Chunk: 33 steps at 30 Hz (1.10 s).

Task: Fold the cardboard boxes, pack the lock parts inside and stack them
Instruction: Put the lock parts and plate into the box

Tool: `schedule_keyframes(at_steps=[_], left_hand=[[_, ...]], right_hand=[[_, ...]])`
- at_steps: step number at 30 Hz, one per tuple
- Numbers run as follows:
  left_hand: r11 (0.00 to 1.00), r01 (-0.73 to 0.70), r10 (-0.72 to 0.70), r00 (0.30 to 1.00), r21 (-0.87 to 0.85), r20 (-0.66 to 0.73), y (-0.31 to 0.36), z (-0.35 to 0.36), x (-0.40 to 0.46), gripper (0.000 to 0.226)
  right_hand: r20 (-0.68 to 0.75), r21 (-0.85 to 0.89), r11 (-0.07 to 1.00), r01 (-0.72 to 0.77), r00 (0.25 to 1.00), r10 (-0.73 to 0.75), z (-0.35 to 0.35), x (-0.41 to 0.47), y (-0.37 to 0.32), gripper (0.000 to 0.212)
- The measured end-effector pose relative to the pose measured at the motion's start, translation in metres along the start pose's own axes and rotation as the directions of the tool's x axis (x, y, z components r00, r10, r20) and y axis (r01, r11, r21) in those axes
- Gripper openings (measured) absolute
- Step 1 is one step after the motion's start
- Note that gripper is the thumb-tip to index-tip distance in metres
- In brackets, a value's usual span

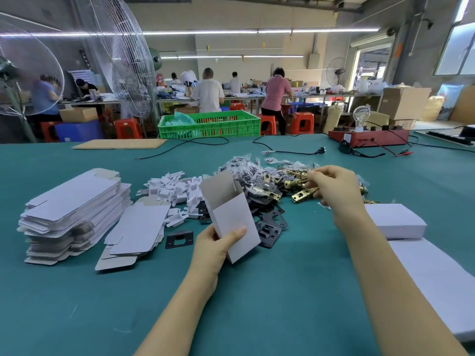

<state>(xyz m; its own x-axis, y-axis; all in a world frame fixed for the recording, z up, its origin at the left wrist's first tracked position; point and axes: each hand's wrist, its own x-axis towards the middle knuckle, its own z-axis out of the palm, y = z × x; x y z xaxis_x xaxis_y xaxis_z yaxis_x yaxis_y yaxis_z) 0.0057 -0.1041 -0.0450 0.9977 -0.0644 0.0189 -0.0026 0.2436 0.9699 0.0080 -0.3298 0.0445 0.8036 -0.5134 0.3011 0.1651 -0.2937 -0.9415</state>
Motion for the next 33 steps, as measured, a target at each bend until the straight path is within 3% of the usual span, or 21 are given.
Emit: schedule_keyframes(at_steps=[3,6,9,12,16,20,22,26,28,31,33], left_hand=[[0.998,-0.030,0.028,0.999,0.064,0.032,-0.002,0.000,0.000,0.025],[0.994,-0.054,0.048,0.997,0.093,0.066,-0.005,0.000,0.000,0.023],[0.994,-0.067,0.060,0.995,0.090,0.084,-0.005,0.001,-0.001,0.022],[0.993,-0.075,0.067,0.994,0.087,0.087,-0.006,0.000,0.000,0.023],[0.993,-0.074,0.067,0.994,0.090,0.082,-0.006,0.000,0.002,0.022],[0.991,-0.080,0.072,0.994,0.104,0.082,-0.006,0.001,0.001,0.023],[0.990,-0.083,0.074,0.994,0.112,0.082,-0.006,0.001,0.001,0.024],[0.988,-0.082,0.072,0.994,0.128,0.081,-0.006,0.000,0.000,0.024],[0.987,-0.079,0.067,0.994,0.141,0.086,-0.005,0.001,-0.001,0.025],[0.984,-0.080,0.065,0.993,0.161,0.094,-0.003,0.001,-0.003,0.027],[0.977,-0.096,0.075,0.991,0.189,0.114,-0.002,0.003,-0.004,0.029]], right_hand=[[-0.006,-0.098,0.994,-0.038,0.999,0.038,0.027,0.012,0.018,0.014],[0.098,-0.297,0.954,0.032,0.995,-0.003,0.064,0.020,0.032,0.012],[0.247,-0.478,0.858,0.189,0.966,-0.075,0.095,0.025,0.043,0.022],[0.309,-0.590,0.761,0.269,0.946,-0.095,0.110,0.028,0.052,0.033],[0.511,-0.698,0.579,0.422,0.860,-0.011,0.118,0.032,0.057,0.051],[0.590,-0.723,0.447,0.527,0.808,0.003,0.117,0.029,0.063,0.035],[0.572,-0.697,0.492,0.522,0.818,-0.058,0.113,0.026,0.068,0.031],[0.341,-0.473,0.821,0.320,0.925,-0.164,0.093,0.013,0.064,0.027],[0.228,-0.324,0.922,0.212,0.963,-0.141,0.075,0.006,0.056,0.021],[0.279,-0.079,0.997,0.002,0.960,0.020,0.043,-0.001,0.037,0.020],[0.342,-0.019,0.998,-0.065,0.937,0.068,0.022,-0.006,0.020,0.023]])
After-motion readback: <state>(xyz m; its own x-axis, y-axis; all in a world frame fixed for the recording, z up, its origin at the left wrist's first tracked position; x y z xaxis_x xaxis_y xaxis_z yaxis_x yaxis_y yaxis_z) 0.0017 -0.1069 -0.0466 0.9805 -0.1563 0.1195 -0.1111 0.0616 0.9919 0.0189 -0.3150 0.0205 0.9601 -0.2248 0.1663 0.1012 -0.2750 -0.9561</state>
